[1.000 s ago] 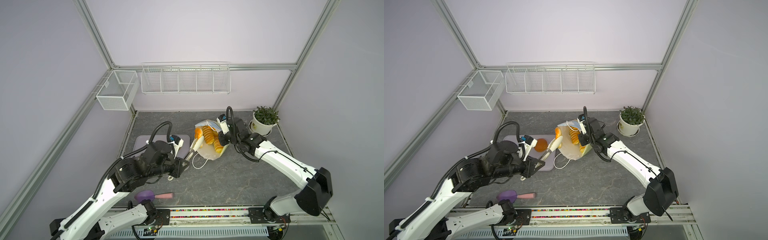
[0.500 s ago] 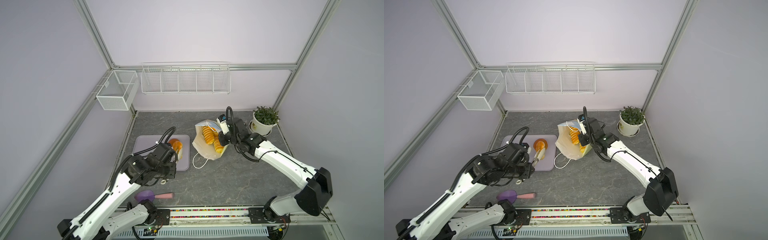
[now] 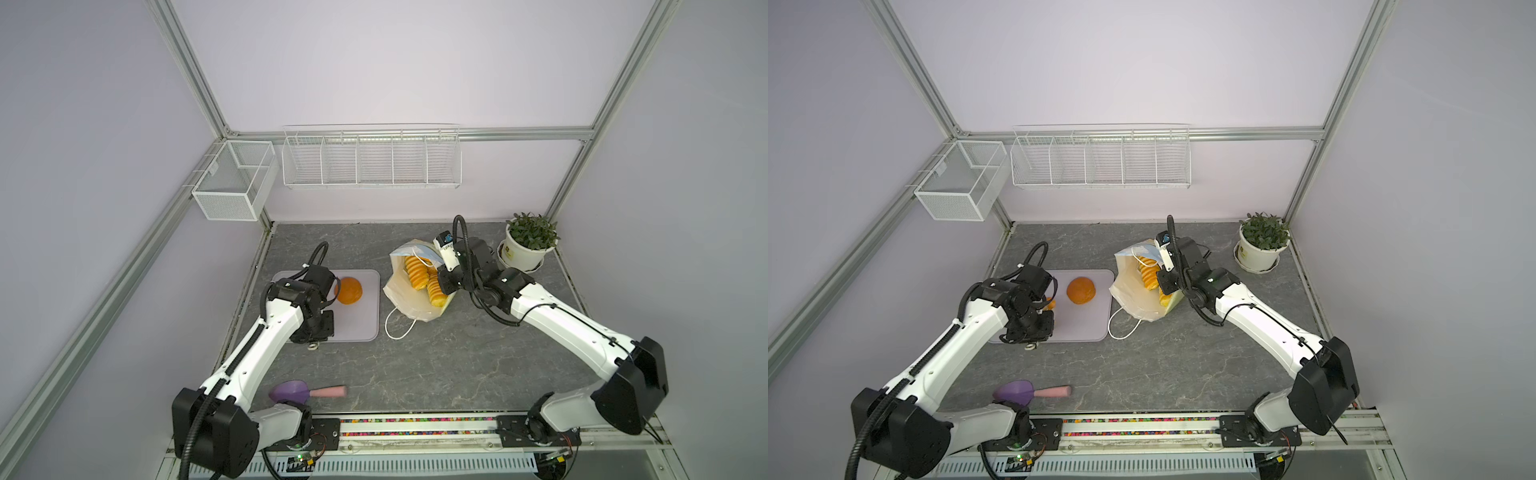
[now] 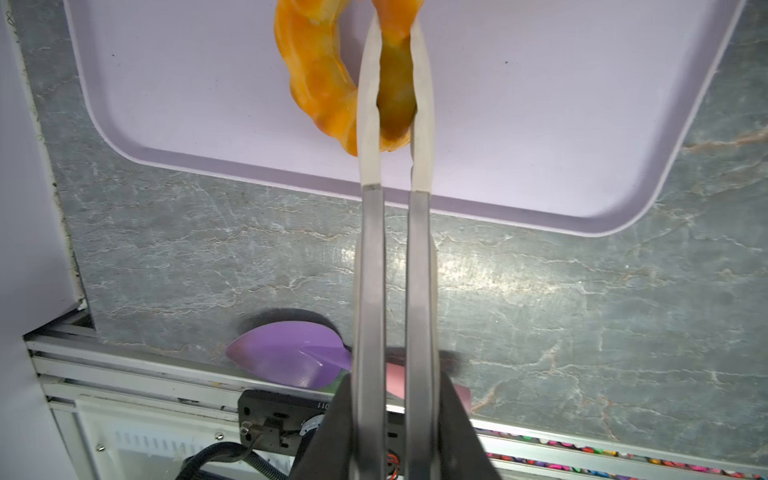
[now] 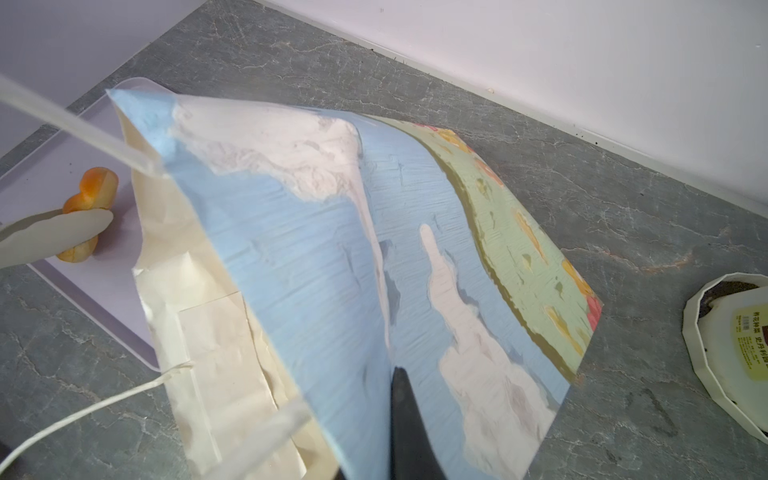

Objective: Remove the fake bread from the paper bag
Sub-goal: 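Carry the ring bread to the lilac mat and release it beside the bun, then raise the open tongs and move them back to the bag opening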

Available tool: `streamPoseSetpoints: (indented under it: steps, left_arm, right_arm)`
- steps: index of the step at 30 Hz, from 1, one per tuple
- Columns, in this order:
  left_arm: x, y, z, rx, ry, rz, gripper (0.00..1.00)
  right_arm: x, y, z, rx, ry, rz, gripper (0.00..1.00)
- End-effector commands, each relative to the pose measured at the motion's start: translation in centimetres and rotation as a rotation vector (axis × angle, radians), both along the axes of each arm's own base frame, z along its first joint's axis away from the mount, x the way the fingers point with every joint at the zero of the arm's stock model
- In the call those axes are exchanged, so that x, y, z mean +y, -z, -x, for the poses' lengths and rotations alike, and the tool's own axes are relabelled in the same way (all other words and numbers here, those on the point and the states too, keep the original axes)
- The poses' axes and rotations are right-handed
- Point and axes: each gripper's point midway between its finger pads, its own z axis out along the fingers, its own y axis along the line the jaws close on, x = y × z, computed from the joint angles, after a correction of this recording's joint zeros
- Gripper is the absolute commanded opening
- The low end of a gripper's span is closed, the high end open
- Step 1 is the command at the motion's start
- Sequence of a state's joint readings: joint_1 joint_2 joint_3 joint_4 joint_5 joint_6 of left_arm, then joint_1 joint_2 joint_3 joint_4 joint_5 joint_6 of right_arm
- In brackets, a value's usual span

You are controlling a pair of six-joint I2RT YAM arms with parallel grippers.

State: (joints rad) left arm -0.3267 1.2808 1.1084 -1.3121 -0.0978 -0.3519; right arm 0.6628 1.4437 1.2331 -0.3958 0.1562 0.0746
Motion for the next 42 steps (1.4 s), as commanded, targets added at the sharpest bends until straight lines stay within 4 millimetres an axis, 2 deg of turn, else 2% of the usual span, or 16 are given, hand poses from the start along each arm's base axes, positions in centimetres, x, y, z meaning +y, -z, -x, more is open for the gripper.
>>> streamPoseSetpoints:
  steps: [1,6,11,14,23,29,42]
  left_arm:
    - [0.6,-1.1,-1.1,0.010,0.037,-0.016,0.24]
    - [0.0,-0.8,-3.5,0.030,0.046,-0.025,0.23]
    - [0.6,1.3,-5.5,0.109,0.055,-0.118,0.24]
    - [0.4,1.8,-6.5,0.112,0.058,-0.138,0.23]
    - [-4.4,1.4,-8.6,0.098,0.166,-0.153,0.23]
    - [-6.8,1.2,-9.7,0.087,0.209,-0.146,0.23]
    - [-6.3,0.9,-11.2,0.070,0.238,-0.191,0.45]
  right_arm:
    - [0.0,0.7,0.7,0.018,-0.020,-0.002,0.07]
    - [0.1,0.9,0.8,0.021,-0.028,-0.007,0.07]
    - [0.0,1.3,1.2,0.025,-0.038,-0.008,0.07]
    - [-0.1,1.4,1.4,0.025,-0.042,-0.006,0.07]
    - [0.0,1.8,1.4,0.032,-0.056,0.000,0.07]
    - [-0.1,1.9,1.7,0.037,-0.060,0.000,0.07]
    - [-0.1,1.8,1.8,0.044,-0.058,-0.004,0.07]
